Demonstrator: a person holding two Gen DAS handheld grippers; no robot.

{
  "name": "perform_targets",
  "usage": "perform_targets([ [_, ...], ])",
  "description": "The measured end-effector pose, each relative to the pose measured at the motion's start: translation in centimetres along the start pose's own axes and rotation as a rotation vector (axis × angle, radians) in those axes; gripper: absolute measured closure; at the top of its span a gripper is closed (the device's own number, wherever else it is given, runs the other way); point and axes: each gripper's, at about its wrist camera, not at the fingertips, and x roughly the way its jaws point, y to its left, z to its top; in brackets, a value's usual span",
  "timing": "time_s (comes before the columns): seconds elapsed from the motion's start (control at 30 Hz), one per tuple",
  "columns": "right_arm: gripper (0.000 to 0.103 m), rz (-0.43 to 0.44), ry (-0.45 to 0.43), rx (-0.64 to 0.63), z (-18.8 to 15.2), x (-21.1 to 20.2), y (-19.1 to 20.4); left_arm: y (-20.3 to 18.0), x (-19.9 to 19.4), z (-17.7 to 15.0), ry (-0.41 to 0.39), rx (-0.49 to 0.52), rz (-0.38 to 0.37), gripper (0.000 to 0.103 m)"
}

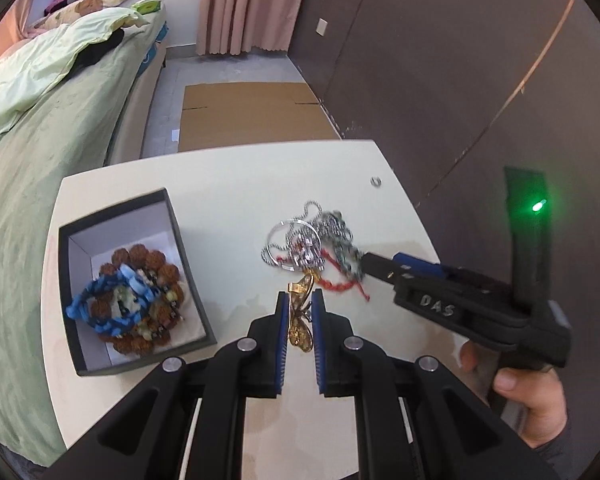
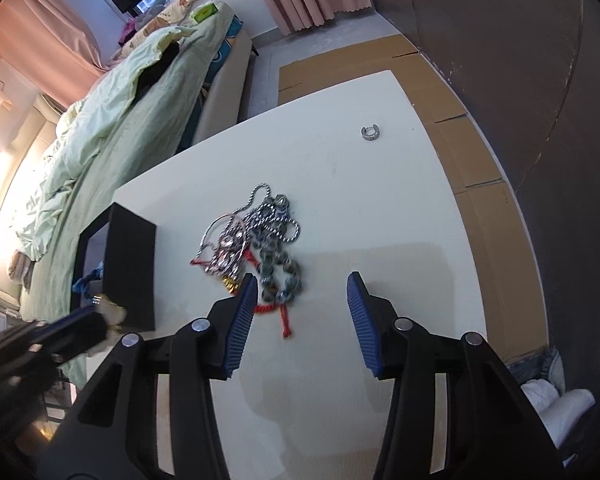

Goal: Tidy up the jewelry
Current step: 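Lift the butterfly brooch with the left gripper while the right gripper grasps the silver chains, then carry the brooch and chains over the black box and open both grippers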

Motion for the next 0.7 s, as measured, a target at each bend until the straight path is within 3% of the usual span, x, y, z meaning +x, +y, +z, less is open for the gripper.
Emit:
perform_targets([
  [0.23, 0.057, -0.096, 0.022, -0.113, 1.1, 2.2, 2.4, 1.6, -1.4, 0.9, -0.034, -0.047, -0.007, 0.094],
  [0.3, 0.087, -0.115, 0.037, -0.148, 1.2, 2.6, 3.0, 2.0, -2.0, 0.8, -0.041, -0.055, -0.009, 0.094],
  [0.33, 0.092, -0.099, 0.063, -0.144, 1.2, 2.9, 3.1, 2.2, -2.1, 0.7, -0.043, -0.058, -0.01, 0.094],
  [0.43, 0.093, -0.076, 0.065, -0.129, 1.2, 2.7, 3.0, 3.1, -3.0, 0.6, -0.058, -0.075, -0.009, 0.094],
  [0.57, 0.094, 0.038, 0.024, -0.094, 1.4, 0.3, 3.2, 4.6, -4.5, 0.8, -0.088, -0.11, -0.015, 0.094],
  [0.7, 0.094, 0.095, -0.017, -0.102, 1.9, -2.4, 4.5, 5.6, -5.8, 0.9, -0.114, -0.131, -0.025, 0.094],
])
